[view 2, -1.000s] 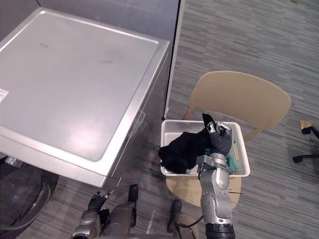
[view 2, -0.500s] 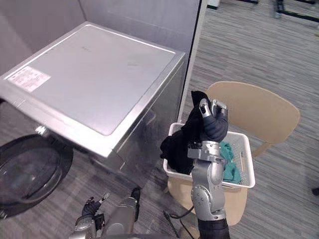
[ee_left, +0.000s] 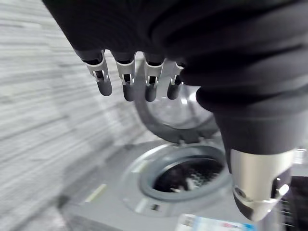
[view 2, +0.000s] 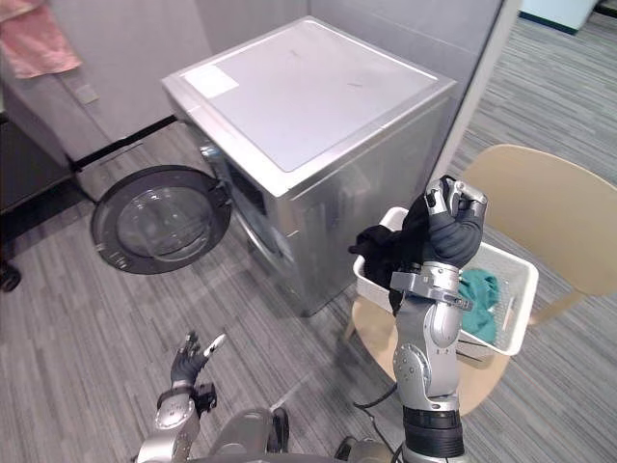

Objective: Pick up the laundry basket with both hands and put the clothes into the washing machine.

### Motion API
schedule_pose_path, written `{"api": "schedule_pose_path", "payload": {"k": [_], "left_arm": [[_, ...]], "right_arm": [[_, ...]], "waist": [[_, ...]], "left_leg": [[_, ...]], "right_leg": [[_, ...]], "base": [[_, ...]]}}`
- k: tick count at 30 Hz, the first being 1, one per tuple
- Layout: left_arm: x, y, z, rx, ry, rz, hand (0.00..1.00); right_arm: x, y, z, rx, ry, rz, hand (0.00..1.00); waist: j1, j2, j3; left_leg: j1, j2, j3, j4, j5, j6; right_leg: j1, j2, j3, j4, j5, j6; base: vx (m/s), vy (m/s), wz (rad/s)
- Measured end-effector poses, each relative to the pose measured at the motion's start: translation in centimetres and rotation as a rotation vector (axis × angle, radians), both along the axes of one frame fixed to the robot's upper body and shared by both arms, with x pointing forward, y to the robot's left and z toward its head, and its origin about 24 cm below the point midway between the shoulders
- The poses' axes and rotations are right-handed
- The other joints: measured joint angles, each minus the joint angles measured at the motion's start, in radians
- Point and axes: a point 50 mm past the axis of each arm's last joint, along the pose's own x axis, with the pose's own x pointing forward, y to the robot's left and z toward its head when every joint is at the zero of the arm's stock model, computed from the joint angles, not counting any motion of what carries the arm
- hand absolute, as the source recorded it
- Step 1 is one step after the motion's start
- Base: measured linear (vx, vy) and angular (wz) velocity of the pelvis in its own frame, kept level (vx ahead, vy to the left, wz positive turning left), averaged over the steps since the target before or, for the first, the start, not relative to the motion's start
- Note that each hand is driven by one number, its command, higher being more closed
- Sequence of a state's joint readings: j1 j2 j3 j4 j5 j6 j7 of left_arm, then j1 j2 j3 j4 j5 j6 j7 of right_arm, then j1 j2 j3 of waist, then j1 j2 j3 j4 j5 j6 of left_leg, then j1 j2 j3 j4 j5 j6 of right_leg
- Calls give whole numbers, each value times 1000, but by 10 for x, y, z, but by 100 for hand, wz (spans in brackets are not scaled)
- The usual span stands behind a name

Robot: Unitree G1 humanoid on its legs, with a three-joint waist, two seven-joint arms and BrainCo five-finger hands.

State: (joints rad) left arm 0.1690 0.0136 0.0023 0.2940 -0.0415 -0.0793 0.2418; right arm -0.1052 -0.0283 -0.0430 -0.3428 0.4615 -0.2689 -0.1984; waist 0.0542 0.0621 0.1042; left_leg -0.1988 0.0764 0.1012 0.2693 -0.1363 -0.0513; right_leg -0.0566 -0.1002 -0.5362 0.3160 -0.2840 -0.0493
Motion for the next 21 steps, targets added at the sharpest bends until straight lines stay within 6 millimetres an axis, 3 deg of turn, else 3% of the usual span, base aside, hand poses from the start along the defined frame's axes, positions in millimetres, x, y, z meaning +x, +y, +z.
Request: {"api": "schedule_pose_path", "payload": {"k": [2,4,7,12,14,15,19,20,21], "left_arm": [[14,-14,28,14,-150,-69,0],[18,-30,49,36,-262,-154,0],[21,-48,61,50,-326,-266,0],[33,-103,85,86,-451,-508,0],[39,-116,95,104,-501,-560,0],[43,-118,101,136,-530,-562,100],[63,-128,113,229,-588,-565,100],[68,-129,116,244,-599,-558,100],[75,-132,121,269,-619,-553,100]], "right_arm": [[1,8,-1,6,-1,39,100],[4,38,4,-2,-35,194,100],[4,77,7,-30,-64,410,100],[-6,165,22,-54,-136,854,100],[-14,189,22,-66,-125,966,100],[-18,199,22,-65,-114,1022,100],[-18,200,25,3,-106,1054,100],[-16,199,29,11,-113,1047,100],[-13,193,38,21,-150,1020,100]], "waist": [[-8,-5,-1],[-8,-8,-2],[-11,-13,-22],[-10,-30,-32],[-10,-33,-32],[-6,-34,-33],[-11,-40,-32],[-16,-41,-32],[-23,-42,-32]], "left_leg": [[48,-31,-22,-119,70,14],[95,-58,-20,-177,104,35],[114,-72,-17,-211,125,48],[168,-85,-4,-305,182,62],[172,-85,-2,-312,190,64],[178,-86,-2,-326,200,64],[102,-82,-41,-320,196,63],[77,-65,22,-316,185,79],[22,-18,187,-267,181,85]], "right_leg": [[5,-12,5,-22,41,13],[31,-22,42,-49,58,34],[36,-30,54,-62,72,52],[34,-37,80,-58,91,58],[34,-37,84,-58,96,58],[33,-36,85,-58,98,58],[27,-36,-10,-86,118,59],[26,-32,-46,-114,135,60],[18,-33,-104,-152,156,59]], "base": [[-95,149,52],[-58,174,5],[-51,97,-4],[-54,28,-10],[-51,2,-5],[-42,-2,2],[-86,-18,60],[-24,-4,104],[12,-9,104]]}}
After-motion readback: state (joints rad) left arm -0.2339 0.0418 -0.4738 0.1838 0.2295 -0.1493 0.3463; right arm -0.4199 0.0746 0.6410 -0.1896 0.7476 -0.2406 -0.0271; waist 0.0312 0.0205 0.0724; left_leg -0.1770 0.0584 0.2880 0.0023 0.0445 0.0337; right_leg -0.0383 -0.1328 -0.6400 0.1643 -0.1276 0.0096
